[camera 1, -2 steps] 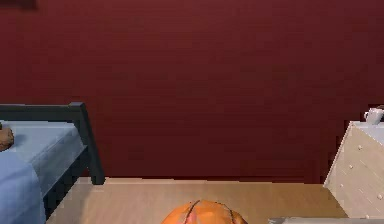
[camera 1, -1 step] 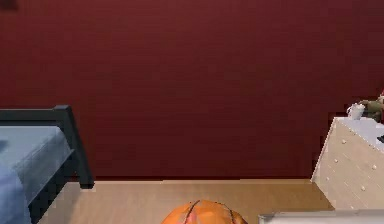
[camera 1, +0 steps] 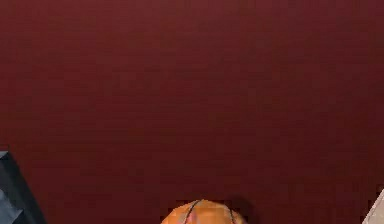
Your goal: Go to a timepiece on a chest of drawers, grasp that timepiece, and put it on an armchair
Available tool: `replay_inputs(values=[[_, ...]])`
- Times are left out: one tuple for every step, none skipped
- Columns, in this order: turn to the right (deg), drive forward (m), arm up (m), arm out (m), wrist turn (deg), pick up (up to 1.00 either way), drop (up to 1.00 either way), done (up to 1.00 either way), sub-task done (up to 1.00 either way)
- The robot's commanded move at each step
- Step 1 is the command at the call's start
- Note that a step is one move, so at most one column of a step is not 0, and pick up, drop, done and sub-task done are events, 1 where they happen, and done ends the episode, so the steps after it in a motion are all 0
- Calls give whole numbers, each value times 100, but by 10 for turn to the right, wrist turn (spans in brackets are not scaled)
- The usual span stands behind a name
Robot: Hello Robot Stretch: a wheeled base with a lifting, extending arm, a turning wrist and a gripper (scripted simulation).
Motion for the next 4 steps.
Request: replay_inputs(values=[[390, 0, 0, 0, 0, 0, 0, 0, 0], [0, 30, 0, 0, 0, 0, 0, 0, 0], [60, 0, 0, 0, 0, 0, 0, 0, 0], [0, 5, 0, 0, 0, 0, 0, 0, 0]])
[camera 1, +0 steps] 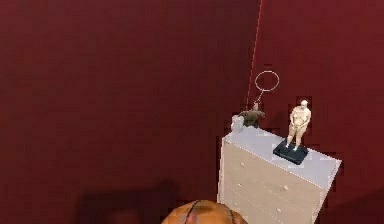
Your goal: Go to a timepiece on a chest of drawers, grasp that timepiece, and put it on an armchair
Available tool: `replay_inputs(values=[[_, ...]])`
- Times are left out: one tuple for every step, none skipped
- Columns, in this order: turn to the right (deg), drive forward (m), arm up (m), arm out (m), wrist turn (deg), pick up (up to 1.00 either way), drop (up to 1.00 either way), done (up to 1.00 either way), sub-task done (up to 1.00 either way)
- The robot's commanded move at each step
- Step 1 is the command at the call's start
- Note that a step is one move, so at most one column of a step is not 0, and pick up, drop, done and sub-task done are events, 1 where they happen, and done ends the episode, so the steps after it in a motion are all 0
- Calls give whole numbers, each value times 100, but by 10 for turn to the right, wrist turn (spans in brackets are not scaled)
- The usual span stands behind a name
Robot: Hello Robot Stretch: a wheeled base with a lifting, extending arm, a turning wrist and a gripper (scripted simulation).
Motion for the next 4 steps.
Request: replay_inputs(values=[[390, 0, 0, 0, 0, 0, 0, 0, 0], [0, 35, 0, 0, 0, 0, 0, 0, 0], [450, 0, 0, 0, 0, 0, 0, 0, 0], [450, 0, 0, 0, 0, 0, 0, 0, 0]])
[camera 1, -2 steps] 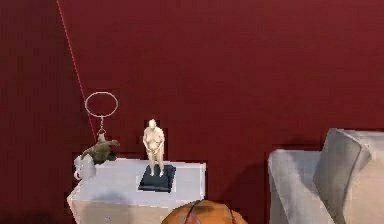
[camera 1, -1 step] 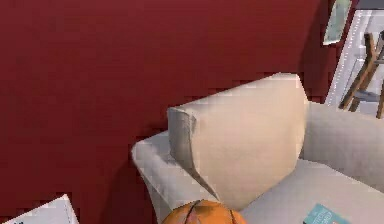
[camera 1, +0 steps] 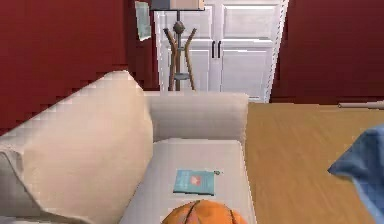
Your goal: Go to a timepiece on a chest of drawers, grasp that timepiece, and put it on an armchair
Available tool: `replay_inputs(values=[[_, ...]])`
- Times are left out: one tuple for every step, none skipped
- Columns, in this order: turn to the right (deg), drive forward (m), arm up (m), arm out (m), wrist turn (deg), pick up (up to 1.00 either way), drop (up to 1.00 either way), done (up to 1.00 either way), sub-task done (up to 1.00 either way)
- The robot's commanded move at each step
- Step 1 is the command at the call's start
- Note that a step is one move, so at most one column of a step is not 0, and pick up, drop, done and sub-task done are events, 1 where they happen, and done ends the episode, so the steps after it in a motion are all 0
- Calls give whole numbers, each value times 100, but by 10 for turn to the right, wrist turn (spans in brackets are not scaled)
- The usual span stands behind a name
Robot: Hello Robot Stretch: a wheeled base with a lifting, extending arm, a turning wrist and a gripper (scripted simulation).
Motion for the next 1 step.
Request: replay_inputs(values=[[450, 0, 0, 0, 0, 0, 0, 0, 0]])
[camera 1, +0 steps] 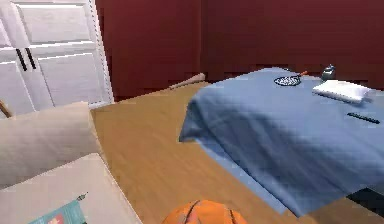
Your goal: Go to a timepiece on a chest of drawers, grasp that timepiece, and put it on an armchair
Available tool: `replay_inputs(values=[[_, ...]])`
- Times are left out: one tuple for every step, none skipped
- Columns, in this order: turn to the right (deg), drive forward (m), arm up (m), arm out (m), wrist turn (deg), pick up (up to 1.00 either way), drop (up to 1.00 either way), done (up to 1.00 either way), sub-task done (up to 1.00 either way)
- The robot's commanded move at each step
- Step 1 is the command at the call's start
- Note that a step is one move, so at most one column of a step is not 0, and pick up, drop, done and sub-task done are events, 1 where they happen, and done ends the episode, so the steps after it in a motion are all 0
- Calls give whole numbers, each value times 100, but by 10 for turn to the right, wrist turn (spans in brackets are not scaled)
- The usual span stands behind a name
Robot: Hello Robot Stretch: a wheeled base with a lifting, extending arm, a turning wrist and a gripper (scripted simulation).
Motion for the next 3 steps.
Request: replay_inputs(values=[[390, 0, 0, 0, 0, 0, 0, 0, 0], [-450, 0, 0, 0, 0, 0, 0, 0, 0], [-450, 0, 0, 0, 0, 0, 0, 0, 0]])
